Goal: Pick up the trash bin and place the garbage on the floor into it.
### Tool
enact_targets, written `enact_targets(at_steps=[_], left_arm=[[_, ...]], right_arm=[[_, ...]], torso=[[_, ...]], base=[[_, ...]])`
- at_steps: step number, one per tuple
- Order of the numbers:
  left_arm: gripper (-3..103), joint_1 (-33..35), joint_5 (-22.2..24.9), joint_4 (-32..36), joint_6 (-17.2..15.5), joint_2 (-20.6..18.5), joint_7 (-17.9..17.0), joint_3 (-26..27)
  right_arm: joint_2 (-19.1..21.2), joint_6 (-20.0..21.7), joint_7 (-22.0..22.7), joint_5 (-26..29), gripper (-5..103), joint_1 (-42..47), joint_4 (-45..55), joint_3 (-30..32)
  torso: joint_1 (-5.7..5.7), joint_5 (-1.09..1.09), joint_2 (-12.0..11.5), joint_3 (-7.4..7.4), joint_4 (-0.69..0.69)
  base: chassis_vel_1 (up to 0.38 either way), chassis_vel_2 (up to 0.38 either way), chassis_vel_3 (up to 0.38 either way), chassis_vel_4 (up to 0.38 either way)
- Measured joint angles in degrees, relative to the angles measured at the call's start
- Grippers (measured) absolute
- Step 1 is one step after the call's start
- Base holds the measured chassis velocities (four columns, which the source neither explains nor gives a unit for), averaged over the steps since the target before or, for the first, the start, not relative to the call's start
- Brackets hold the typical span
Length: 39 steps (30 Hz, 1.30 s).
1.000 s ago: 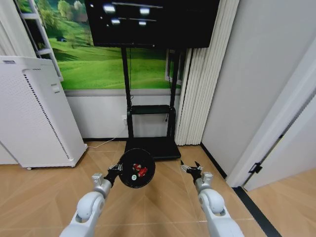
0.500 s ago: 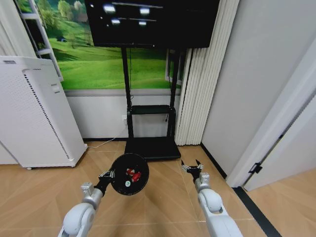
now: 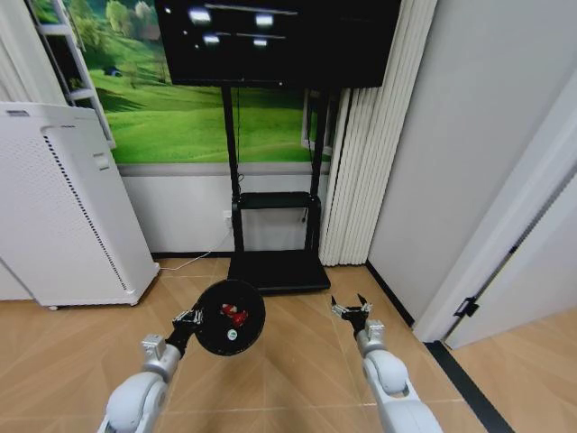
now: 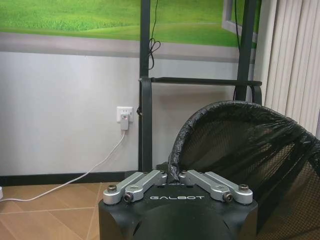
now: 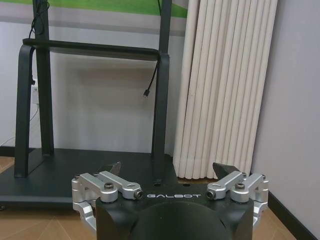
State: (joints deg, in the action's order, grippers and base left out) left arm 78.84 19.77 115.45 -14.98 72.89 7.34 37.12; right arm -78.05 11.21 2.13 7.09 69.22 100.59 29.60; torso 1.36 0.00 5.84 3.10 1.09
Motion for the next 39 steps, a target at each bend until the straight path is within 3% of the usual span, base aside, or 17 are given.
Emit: enact_targets(at_steps=[16, 39], left_arm=[[3, -0.6, 1.2, -0.3, -0.3, -0.6, -0.2, 0.6], [3, -0.1, 1.6, 0.6, -0.3, -0.3, -0.4, 0.9]], right_arm=[[0.1, 0.6, 0.1, -1.4, 100, 1.5, 1.7, 0.2], [0.2, -0.1, -0.2, -1.3, 100, 3.1, 2.9, 0.5]], torso=[[0.0, 0.0, 0.0, 0.0, 0.0], [0.01, 0.01, 0.0, 0.0, 0.0]], base=[[0.041, 0.04, -0.038, -0.036], [0.239, 0.244, -0.241, -0.243]])
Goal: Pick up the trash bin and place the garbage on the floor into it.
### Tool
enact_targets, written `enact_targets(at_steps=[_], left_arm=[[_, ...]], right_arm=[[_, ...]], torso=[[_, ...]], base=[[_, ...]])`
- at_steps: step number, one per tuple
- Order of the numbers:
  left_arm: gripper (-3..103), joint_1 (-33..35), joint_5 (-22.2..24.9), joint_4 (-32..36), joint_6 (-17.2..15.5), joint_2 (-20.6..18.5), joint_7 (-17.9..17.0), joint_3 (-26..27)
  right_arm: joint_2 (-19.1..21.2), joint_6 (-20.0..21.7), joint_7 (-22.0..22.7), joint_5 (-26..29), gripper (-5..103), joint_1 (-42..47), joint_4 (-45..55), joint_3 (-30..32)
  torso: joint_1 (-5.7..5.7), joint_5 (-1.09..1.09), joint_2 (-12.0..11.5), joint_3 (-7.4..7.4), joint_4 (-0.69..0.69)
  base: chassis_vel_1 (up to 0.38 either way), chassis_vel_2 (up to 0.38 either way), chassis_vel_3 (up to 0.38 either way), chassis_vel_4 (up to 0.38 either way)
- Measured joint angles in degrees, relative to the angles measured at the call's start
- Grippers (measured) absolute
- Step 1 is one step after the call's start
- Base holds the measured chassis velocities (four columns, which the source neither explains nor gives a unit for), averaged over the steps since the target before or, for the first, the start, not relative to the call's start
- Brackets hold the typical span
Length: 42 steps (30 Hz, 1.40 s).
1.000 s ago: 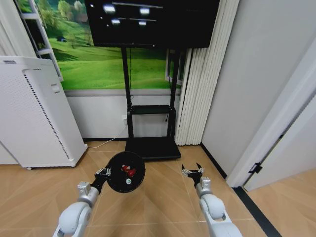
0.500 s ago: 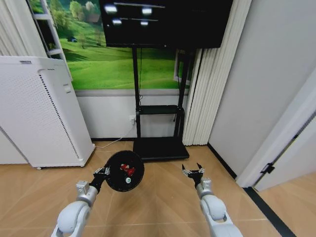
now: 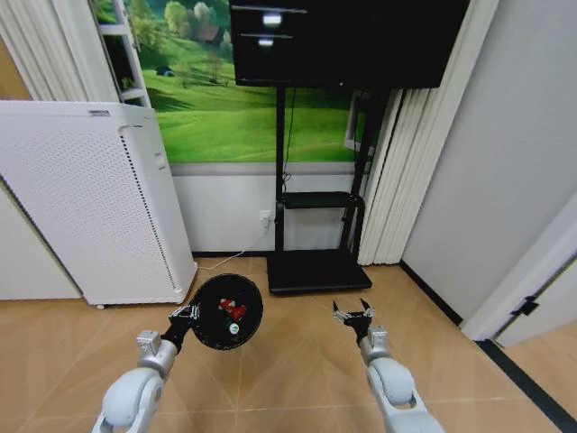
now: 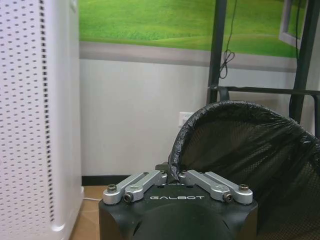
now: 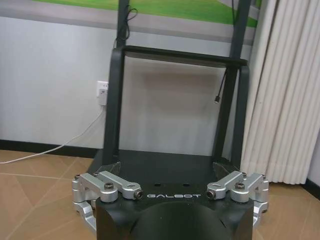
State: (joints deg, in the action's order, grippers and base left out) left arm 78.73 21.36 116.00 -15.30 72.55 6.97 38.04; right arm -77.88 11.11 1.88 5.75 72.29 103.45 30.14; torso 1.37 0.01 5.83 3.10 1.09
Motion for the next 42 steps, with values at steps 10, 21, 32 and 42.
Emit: enact_targets(at_steps=[10, 21, 32, 42], left_arm=[[3, -0.1, 0.1, 0.0, 0.0, 0.0, 0.0, 0.0], [3, -0.2, 0.1, -0.4, 0.0, 0.5, 0.1, -0.3], [3, -0.9, 0.4, -0.8, 0.1, 0.0, 0.1, -0.4], [3, -0.9, 0.6, -0.9, 0.1, -0.1, 0.2, -0.3]], right_arm=[[-0.3, -1.5, -0.5, 0.1, 100, -0.1, -0.4, -0.1], [-0.2, -3.3, -1.8, 1.9, 100, -0.3, -1.4, -0.5], [-0.4, -3.2, -2.8, 2.1, 100, 0.3, -0.6, -0.3], [-0.6, -3.4, -2.9, 2.2, 100, 0.6, -0.3, -0.1]], torso=[[0.0, 0.0, 0.0, 0.0, -0.02], [0.0, -0.02, 0.0, 0.0, 0.0], [0.0, 0.0, 0.0, 0.0, -0.03], [0.0, -0.02, 0.0, 0.0, -0.02]], base=[[0.265, 0.25, -0.252, -0.251], [0.076, 0.063, -0.062, -0.075], [0.005, -0.052, -0.008, 0.061], [0.141, -0.195, -0.136, 0.211]])
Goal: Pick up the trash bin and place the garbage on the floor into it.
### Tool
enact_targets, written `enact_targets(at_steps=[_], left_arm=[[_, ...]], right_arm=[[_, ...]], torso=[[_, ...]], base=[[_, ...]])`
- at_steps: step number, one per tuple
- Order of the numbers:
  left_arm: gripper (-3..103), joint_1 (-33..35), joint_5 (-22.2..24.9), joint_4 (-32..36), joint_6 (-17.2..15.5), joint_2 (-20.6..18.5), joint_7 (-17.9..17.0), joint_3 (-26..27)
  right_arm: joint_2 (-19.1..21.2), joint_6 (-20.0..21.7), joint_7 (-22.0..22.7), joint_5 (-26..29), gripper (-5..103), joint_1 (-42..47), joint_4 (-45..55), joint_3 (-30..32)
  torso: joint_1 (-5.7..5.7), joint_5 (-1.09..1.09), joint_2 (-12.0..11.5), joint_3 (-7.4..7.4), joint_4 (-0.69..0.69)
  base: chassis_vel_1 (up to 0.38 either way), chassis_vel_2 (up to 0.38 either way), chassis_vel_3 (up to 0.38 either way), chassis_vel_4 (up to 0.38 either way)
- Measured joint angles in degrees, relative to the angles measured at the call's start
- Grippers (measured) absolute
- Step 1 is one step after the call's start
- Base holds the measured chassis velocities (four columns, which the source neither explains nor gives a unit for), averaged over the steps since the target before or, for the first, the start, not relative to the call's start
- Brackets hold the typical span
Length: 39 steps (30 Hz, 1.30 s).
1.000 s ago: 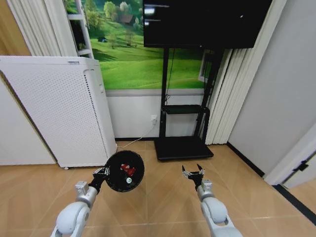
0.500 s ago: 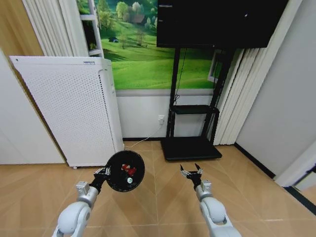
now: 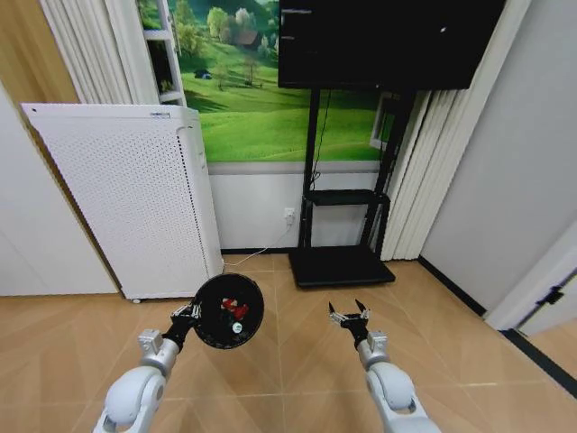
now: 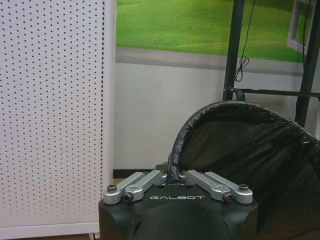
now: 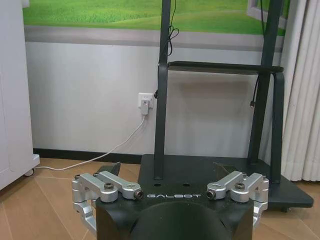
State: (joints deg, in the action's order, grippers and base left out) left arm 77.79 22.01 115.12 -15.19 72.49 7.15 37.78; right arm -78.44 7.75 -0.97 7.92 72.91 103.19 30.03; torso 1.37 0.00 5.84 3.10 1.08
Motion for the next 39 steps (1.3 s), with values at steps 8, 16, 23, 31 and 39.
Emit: enact_targets(at_steps=[8, 16, 23, 31, 39], left_arm=[[3, 0.5, -0.3, -0.1, 0.1, 0.9, -0.2, 0.1], [3, 4.5, -1.0, -0.1, 0.4, 5.8, -1.5, 3.7], [3, 8.2, -1.1, -1.3, 1.8, 11.4, -3.6, 7.4], [3, 8.3, 6.2, -4.6, 3.1, 13.8, -16.2, 10.6], [3, 6.3, 23.2, -9.8, 0.7, 14.4, -31.1, 12.0]], right_arm=[[-0.1, -0.4, -0.4, -0.4, 100, 0.4, 0.3, -0.3], [-0.5, -0.5, -0.6, -0.6, 100, 0.5, -0.2, -0.4], [-0.8, -0.5, -0.7, -1.0, 100, 0.6, -0.8, -0.7], [-1.0, -0.3, -0.7, -1.6, 100, -0.4, -1.5, -1.3], [-1.9, 0.0, -0.5, -3.1, 100, -1.0, -2.0, -1.8]], torso=[[-0.02, -0.02, 0.0, -0.02, 0.03], [-0.02, 0.01, 0.0, 0.0, 0.0], [0.02, 0.01, 0.0, 0.02, 0.0], [0.0, 0.0, 0.0, 0.0, 0.01], [0.0, 0.01, 0.0, 0.01, 0.01]], base=[[0.215, -0.301, -0.21, 0.289], [0.075, -0.101, -0.091, 0.091], [-0.048, 0.063, 0.062, -0.049], [0.0, 0.0, 0.0, 0.0], [0.0, 0.0, 0.0, 0.0]])
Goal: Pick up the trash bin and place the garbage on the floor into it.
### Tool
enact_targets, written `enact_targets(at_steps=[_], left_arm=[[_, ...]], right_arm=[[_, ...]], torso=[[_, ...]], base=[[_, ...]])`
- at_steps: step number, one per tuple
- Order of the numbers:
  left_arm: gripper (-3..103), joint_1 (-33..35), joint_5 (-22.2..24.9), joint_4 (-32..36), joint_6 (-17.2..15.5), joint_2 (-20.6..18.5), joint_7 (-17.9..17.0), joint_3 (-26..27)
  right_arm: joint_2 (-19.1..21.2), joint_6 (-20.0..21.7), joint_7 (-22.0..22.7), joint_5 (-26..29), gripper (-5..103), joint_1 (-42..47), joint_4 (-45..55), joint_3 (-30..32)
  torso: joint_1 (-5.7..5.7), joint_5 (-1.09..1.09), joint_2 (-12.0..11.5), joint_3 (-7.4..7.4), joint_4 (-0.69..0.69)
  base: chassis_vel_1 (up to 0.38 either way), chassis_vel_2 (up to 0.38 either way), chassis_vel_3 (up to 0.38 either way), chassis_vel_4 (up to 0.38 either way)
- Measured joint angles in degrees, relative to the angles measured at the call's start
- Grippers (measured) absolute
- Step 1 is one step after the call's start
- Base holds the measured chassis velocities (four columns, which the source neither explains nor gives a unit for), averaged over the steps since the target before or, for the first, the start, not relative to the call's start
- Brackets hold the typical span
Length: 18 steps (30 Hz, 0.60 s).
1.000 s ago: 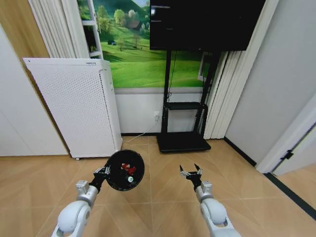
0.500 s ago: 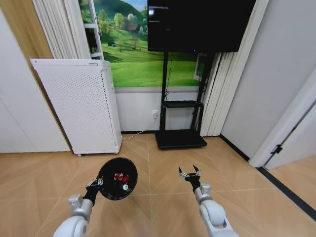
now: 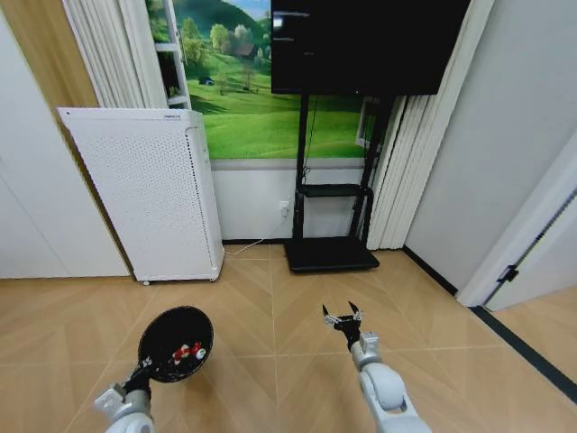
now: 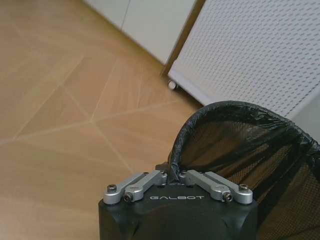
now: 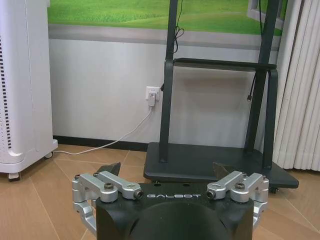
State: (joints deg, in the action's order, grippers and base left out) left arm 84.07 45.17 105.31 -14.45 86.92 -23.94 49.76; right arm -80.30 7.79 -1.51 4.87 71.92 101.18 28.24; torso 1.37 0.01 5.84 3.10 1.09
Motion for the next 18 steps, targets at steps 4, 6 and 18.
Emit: enact_targets(at_steps=[4, 6, 18], left_arm=[[3, -1.1, 8.0, -3.7, 0.0, -2.2, -1.1, 0.1], [3, -1.7, 9.3, -4.4, -0.2, -2.3, -1.6, 0.6], [3, -6.5, 17.4, -7.4, -0.1, -2.2, -9.6, 2.6]], right_arm=[[-0.1, 0.1, 0.1, -0.2, 100, -0.2, -0.2, -0.2], [0.0, 0.1, 0.1, -0.3, 100, -0.2, -0.3, -0.2], [-0.1, 0.2, 0.2, -0.7, 100, -1.0, -1.3, -0.9]], torso=[[0.0, 0.0, 0.0, 0.0, 0.0], [0.0, -0.01, 0.0, 0.0, 0.0], [0.0, -0.01, 0.0, 0.0, -0.02]], base=[[0.0, 0.0, 0.0, 0.0], [0.0, 0.0, 0.0, 0.0], [0.0, 0.0, 0.0, 0.0]])
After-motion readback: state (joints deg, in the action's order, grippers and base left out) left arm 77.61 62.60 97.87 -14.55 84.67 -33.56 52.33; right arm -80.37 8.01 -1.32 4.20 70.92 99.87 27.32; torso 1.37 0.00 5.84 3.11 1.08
